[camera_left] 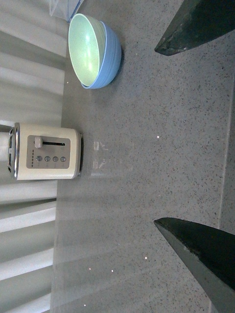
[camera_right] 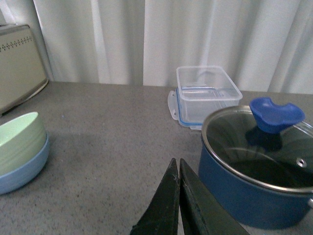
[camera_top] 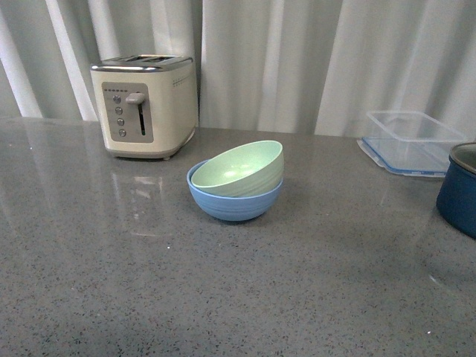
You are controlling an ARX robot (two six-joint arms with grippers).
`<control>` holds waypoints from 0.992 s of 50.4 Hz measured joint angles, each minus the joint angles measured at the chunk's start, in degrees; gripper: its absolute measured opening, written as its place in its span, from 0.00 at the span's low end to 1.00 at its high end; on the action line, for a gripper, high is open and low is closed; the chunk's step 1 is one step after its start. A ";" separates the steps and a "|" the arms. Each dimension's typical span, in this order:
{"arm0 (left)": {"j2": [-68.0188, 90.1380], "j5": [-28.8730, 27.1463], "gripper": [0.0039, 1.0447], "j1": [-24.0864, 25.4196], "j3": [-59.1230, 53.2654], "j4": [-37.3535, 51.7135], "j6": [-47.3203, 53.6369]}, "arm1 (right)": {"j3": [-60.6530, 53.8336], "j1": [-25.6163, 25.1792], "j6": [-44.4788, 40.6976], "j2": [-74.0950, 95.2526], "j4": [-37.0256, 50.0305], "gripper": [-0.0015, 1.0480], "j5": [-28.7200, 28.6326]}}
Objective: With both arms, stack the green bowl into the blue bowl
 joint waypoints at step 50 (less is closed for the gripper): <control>0.00 -0.02 0.94 0.00 0.00 0.00 0.00 | -20.74 -7.13 -0.11 -35.15 -14.29 0.01 -7.21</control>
